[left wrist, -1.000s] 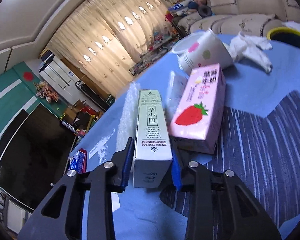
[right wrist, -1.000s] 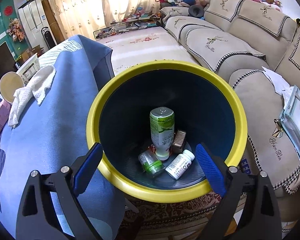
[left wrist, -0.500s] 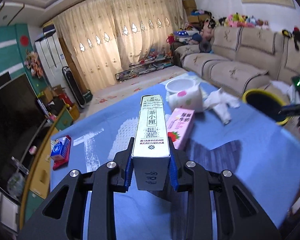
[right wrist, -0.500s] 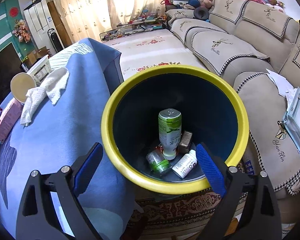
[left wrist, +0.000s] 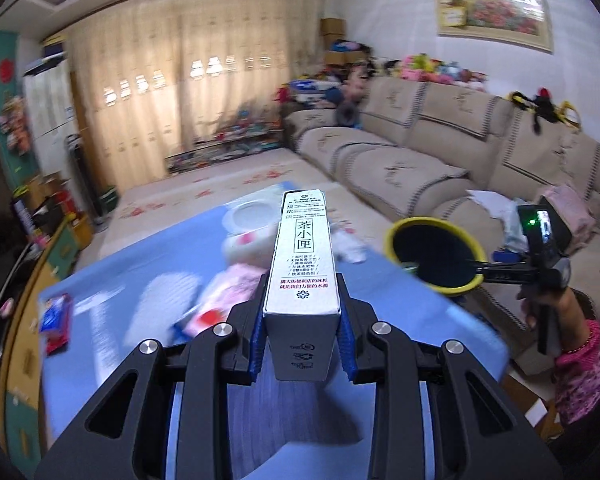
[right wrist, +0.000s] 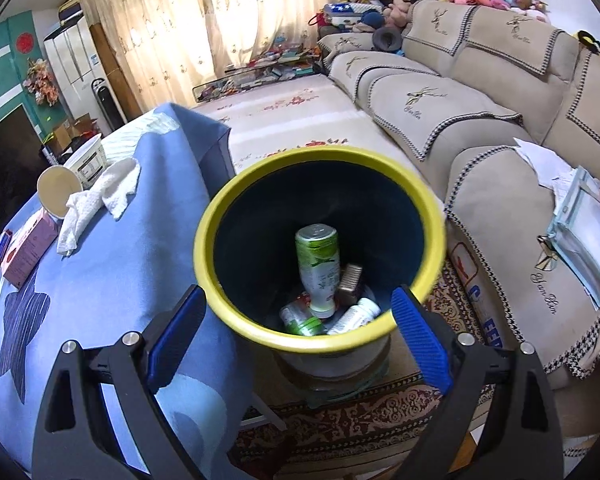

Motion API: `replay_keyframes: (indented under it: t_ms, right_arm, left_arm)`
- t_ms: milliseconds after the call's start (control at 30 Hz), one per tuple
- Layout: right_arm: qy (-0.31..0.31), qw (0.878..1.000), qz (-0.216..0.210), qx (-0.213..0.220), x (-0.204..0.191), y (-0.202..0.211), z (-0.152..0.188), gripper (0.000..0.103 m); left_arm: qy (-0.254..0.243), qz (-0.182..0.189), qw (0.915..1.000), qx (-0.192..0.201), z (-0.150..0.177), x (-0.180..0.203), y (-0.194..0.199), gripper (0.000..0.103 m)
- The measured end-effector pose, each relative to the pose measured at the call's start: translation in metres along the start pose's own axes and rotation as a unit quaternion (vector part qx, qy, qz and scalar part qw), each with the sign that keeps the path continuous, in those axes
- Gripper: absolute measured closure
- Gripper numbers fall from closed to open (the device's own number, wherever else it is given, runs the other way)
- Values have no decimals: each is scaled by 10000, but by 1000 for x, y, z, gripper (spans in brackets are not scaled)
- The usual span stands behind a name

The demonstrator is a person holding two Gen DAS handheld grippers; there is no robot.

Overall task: Collect trash
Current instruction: 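Carry the tea carton over the bin and open the left gripper, then grasp the white paper cup with the right gripper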

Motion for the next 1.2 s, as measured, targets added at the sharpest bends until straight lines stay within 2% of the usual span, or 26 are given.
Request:
replay_keyframes:
  t_ms: [167, 267, 533, 800, 900, 967, 1067, 1200]
  right_arm:
    - [-131, 9994, 203, 258, 23, 24, 0, 14]
    - [-265, 9987, 280, 344, 39, 33, 1, 14]
    - [-706, 9960, 418, 361, 87, 42, 10, 14]
    - [-1025, 9929, 494, 345, 120, 45, 18, 14]
    - [-1107, 9921, 484, 333, 128, 46, 21, 14]
    - [-1127, 9920, 475, 323, 131, 46, 21, 14]
    - [-1139, 9920, 440, 318, 132, 45, 22, 14]
    - [-1078, 9931, 353, 290, 121, 43, 22, 14]
  left_arm:
    - [-265, 634, 9976, -106, -23, 59, -39, 73]
    - [-324, 1053, 9932, -369, -34, 94, -76, 73]
    - [-731, 1580, 9798, -980, -51, 187, -179, 73]
    - [-1018, 1719, 9703, -1367, -55, 260, -249, 73]
    - [-1058, 1560, 9712, -1454, -54, 275, -262, 71]
    - [-1012, 1472, 9737, -1414, -58, 278, -265, 55]
    - [-897, 1361, 9790, -1228, -63, 269, -256, 41]
    - [-617, 1260, 9862, -877, -67, 238, -225, 34]
Point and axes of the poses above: each gripper's, at about its wrist camera, not at the fingertips, and y roughly against the way its jaws point, x to its right, z to its underside, the point moved 2 cm from there along -y, roughly the way its jaws point, and after that the axes turned 9 degrees about -z, right-handed, at the moved point
